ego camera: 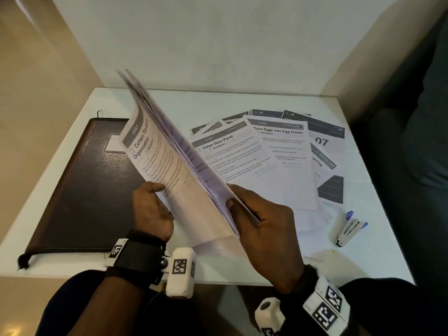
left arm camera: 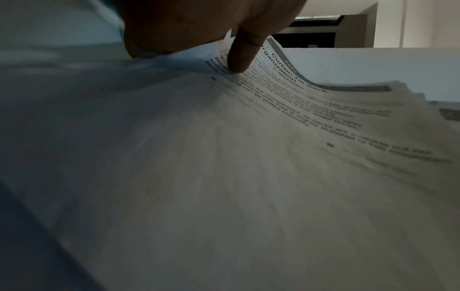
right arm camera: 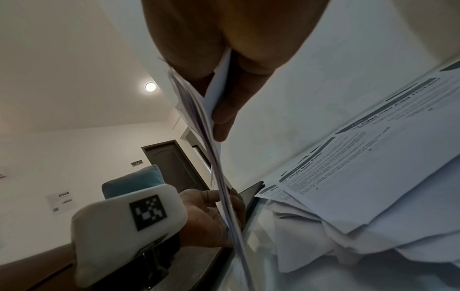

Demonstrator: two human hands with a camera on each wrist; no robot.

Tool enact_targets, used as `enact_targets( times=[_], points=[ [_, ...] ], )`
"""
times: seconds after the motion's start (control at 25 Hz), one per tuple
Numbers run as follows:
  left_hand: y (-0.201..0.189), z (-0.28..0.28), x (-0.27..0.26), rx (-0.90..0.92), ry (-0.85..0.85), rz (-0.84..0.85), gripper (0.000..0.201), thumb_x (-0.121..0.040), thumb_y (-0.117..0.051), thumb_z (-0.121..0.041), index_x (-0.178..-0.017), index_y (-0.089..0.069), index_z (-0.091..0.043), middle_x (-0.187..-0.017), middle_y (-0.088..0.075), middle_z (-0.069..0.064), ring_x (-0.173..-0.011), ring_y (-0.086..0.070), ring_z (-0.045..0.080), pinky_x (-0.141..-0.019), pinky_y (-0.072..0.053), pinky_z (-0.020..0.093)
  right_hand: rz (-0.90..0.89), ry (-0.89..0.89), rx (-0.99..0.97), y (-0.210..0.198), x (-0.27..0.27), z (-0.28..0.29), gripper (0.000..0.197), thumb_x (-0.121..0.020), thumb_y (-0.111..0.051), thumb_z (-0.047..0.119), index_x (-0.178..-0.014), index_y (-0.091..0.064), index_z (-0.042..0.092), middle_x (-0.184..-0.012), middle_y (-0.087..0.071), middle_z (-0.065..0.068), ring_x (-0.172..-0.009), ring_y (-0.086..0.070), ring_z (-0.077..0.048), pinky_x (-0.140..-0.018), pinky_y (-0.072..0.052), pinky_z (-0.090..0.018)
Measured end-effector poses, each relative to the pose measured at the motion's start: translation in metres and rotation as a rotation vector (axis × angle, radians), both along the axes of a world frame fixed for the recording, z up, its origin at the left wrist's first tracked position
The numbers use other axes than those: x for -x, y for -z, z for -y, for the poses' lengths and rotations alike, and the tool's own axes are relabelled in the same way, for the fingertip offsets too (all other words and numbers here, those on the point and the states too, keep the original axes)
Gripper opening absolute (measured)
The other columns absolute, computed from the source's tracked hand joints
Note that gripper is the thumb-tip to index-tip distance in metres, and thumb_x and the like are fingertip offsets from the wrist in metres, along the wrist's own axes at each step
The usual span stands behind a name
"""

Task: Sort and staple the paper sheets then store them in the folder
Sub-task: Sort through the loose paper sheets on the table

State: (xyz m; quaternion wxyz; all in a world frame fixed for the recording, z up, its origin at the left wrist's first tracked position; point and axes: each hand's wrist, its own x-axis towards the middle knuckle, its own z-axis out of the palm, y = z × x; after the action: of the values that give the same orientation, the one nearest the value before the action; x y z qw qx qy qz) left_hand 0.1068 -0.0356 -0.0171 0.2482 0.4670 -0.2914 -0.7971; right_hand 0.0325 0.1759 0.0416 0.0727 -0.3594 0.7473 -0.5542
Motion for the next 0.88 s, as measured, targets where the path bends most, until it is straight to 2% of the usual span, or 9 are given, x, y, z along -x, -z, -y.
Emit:
enact_targets(
  times=[0.16,0.24,0.36,0.44,0.48,0.56,0.72,0.8,0.88],
  points=[
    [-0.002,0.000,0.000,0.009,0.023,0.042,0.041,-0.078,-0.055,-0.020,-0.117,-0.064,-0.026,-0.111,-0.069,0.000,-0.110,-0.060,0.025,-0.106,-0.045,0.043,-0.022,0.000,0.010,0.006,-0.003,0.001,0.030,-0.096,-0.069,0.016,-0.127,-0.071,0.015,-0.122,-0.066,0.019,-0.113,-0.061,0.014,-0.098,-0.046,-0.008],
    [-0.004,-0.001,0.001,0.028,0.007,0.053,0.032,-0.086,-0.054,-0.019,-0.117,-0.062,-0.021,-0.109,-0.067,0.004,-0.109,-0.059,0.025,-0.103,-0.046,0.042,0.000,-0.018,0.003,0.004,-0.005,0.002,0.032,-0.097,-0.065,0.026,-0.127,-0.071,0.015,-0.122,-0.068,0.017,-0.114,-0.062,0.011,-0.099,-0.047,-0.010],
    [-0.009,-0.004,0.003,0.138,-0.014,0.036,0.022,-0.099,-0.046,-0.011,-0.114,-0.061,-0.011,-0.098,-0.065,0.005,-0.103,-0.058,0.025,-0.083,-0.051,0.035,0.097,-0.083,-0.030,-0.005,-0.003,0.002,0.040,-0.101,-0.054,0.042,-0.130,-0.069,0.020,-0.119,-0.071,0.019,-0.109,-0.063,0.010,-0.092,-0.050,-0.011],
    [-0.012,-0.003,0.003,0.200,-0.043,-0.027,0.023,-0.098,-0.045,-0.009,-0.113,-0.063,-0.010,-0.092,-0.069,-0.002,-0.090,-0.065,0.014,-0.070,-0.054,0.026,0.181,-0.144,-0.014,-0.011,0.004,-0.001,0.045,-0.101,-0.049,0.048,-0.133,-0.067,0.022,-0.120,-0.070,0.020,-0.107,-0.063,0.009,-0.088,-0.049,-0.010],
    [-0.016,-0.004,0.003,0.276,-0.054,-0.048,0.022,-0.098,-0.045,-0.005,-0.113,-0.061,-0.008,-0.088,-0.070,-0.006,-0.082,-0.067,0.008,-0.066,-0.054,0.023,0.230,-0.184,-0.005,-0.014,0.009,-0.003,0.048,-0.099,-0.050,0.050,-0.135,-0.065,0.023,-0.126,-0.069,0.018,-0.115,-0.062,0.006,-0.093,-0.050,-0.014],
    [-0.030,-0.004,0.005,0.514,-0.054,-0.082,0.023,-0.097,-0.046,0.002,-0.116,-0.057,-0.004,-0.092,-0.070,-0.006,-0.085,-0.069,0.008,-0.072,-0.057,0.024,0.258,-0.236,-0.030,-0.019,0.022,-0.006,0.051,-0.094,-0.060,0.051,-0.139,-0.060,0.027,-0.131,-0.066,0.019,-0.124,-0.060,-0.002,-0.099,-0.052,-0.026],
    [-0.058,-0.022,0.008,0.749,-0.003,-0.219,0.042,-0.096,-0.050,-0.007,-0.122,-0.057,-0.039,-0.122,-0.067,-0.006,-0.118,-0.064,0.020,-0.095,-0.057,0.040,0.214,-0.097,0.001,-0.021,0.051,-0.006,0.033,-0.092,-0.073,0.022,-0.124,-0.066,0.028,-0.113,-0.073,0.021,-0.107,-0.068,-0.002,-0.086,-0.055,-0.020],
    [-0.064,-0.034,0.009,0.856,0.039,-0.233,0.042,-0.099,-0.049,-0.009,-0.133,-0.045,-0.034,-0.126,-0.063,-0.012,-0.121,-0.062,0.013,-0.094,-0.056,0.030,0.253,0.014,0.058,-0.017,0.062,-0.007,0.024,-0.092,-0.073,0.011,-0.109,-0.071,0.028,-0.103,-0.076,0.019,-0.098,-0.072,-0.003,-0.082,-0.056,-0.021],
    [-0.060,-0.042,0.010,0.933,0.096,-0.222,0.042,-0.103,-0.047,-0.001,-0.139,-0.035,-0.019,-0.124,-0.063,-0.023,-0.119,-0.061,0.002,-0.095,-0.053,0.021,0.295,0.090,0.079,-0.012,0.070,-0.008,0.026,-0.090,-0.074,0.006,-0.098,-0.072,0.031,-0.096,-0.077,0.018,-0.092,-0.072,-0.003,-0.081,-0.057,-0.023]
  ],
)
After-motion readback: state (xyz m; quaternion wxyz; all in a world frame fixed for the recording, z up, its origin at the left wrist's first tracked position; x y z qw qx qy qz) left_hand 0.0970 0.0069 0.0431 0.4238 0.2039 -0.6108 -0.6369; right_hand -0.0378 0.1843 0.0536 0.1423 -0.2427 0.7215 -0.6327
